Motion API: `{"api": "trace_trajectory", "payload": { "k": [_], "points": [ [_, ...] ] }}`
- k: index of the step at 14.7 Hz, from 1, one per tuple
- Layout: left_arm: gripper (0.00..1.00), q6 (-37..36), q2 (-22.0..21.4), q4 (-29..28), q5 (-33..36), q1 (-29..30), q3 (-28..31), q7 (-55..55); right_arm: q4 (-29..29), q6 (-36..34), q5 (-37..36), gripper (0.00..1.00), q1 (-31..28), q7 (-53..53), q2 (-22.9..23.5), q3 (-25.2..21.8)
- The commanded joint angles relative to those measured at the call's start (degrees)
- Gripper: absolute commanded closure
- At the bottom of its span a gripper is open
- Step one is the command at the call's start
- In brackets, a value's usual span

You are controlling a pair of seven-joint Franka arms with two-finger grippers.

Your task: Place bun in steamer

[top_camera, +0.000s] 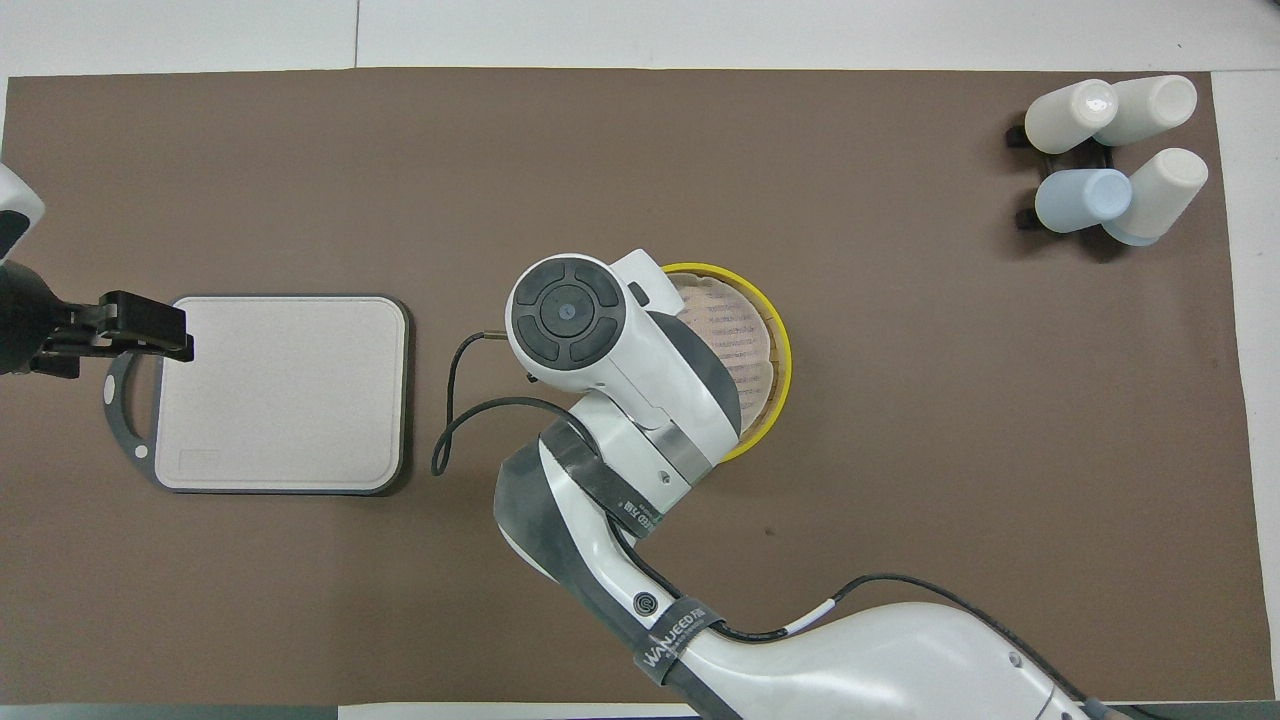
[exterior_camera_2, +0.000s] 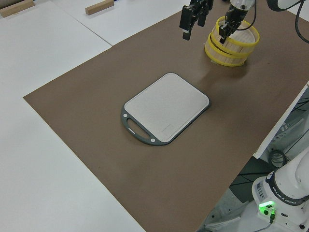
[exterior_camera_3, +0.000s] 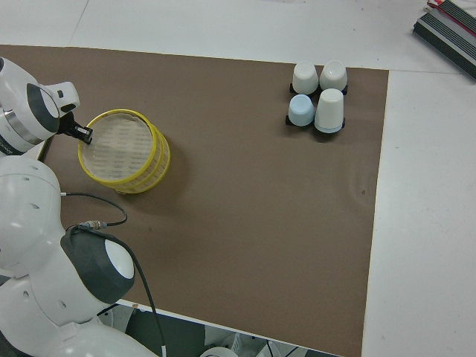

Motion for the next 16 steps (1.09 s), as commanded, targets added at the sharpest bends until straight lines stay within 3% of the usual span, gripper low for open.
{"api": "trace_trajectory", "payload": {
  "k": [1, 5, 8, 16],
  "points": [
    [0.0, -2.1, 1.8, 3.0, 0.6, 1.5, -1.0, 0.8, -0.9, 1.7, 0.3, 1.0, 0.0, 0.1, -0.3, 0.1],
    [0.0, -2.3, 2.3, 3.0, 0.7, 1.8, -1.5, 1.0, -1.4, 2.3, 0.4, 1.0, -0.5, -1.4, -0.1, 0.1],
    [0.0, -2.2, 2.3, 3.0, 0.6, 5.1, -5.1, 1.1, -1.8, 3.7, 0.4, 1.0, -0.5, -1.6, -0.1, 0.2],
    [0.0, -2.0, 2.2, 3.0, 0.0, 4.1, -4.1, 1.1, -1.3, 4.7, 0.7, 1.0, -0.5, -2.6, 0.4, 0.2]
  ]
}}
